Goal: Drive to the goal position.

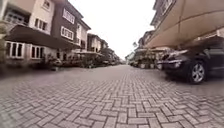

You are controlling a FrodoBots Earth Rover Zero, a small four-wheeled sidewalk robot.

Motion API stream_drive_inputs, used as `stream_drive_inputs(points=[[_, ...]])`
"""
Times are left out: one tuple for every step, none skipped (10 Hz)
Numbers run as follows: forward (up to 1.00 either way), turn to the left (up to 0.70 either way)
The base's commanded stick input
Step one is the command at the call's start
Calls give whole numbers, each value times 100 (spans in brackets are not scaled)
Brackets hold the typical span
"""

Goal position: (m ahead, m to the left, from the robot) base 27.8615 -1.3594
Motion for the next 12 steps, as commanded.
stream_drive_inputs(points=[[70, -35], [70, -11], [70, 0], [70, 0], [70, 0], [70, 0], [70, 0], [70, 0], [70, 0], [70, 0], [70, 0], [70, 0]])
